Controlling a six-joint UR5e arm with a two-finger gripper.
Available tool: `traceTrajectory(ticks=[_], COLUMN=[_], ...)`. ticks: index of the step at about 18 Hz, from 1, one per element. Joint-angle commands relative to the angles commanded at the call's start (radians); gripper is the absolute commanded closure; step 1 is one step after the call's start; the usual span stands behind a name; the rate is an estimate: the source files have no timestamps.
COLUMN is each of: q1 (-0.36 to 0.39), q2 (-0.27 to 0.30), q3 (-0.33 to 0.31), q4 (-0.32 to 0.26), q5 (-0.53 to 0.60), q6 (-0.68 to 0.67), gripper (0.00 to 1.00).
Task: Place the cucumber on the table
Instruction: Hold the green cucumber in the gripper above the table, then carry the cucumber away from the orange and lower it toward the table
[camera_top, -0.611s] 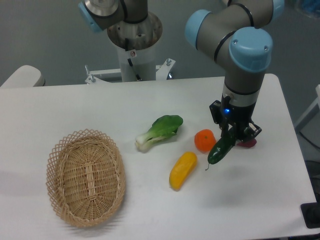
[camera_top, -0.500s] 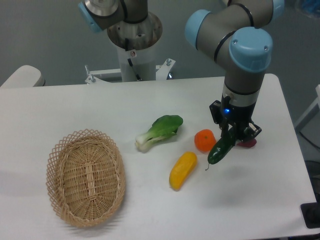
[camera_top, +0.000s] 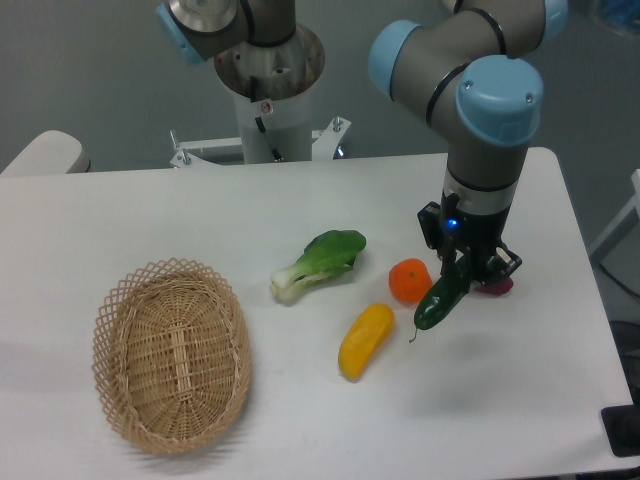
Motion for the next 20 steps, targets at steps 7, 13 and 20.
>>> traceTrajectory(ticks=[7,13,20], q1=[-0.023,-0.061,-0.072], q2=[0.002,0.003,0.002], q3=[-0.006,-0.017,-0.017], q4=[0.002,0.0,0.003], q5=[0.003,0.006,0.009], q6=[-0.011,-0.031,-0.034], gripper=[0.83,0.83,0.83])
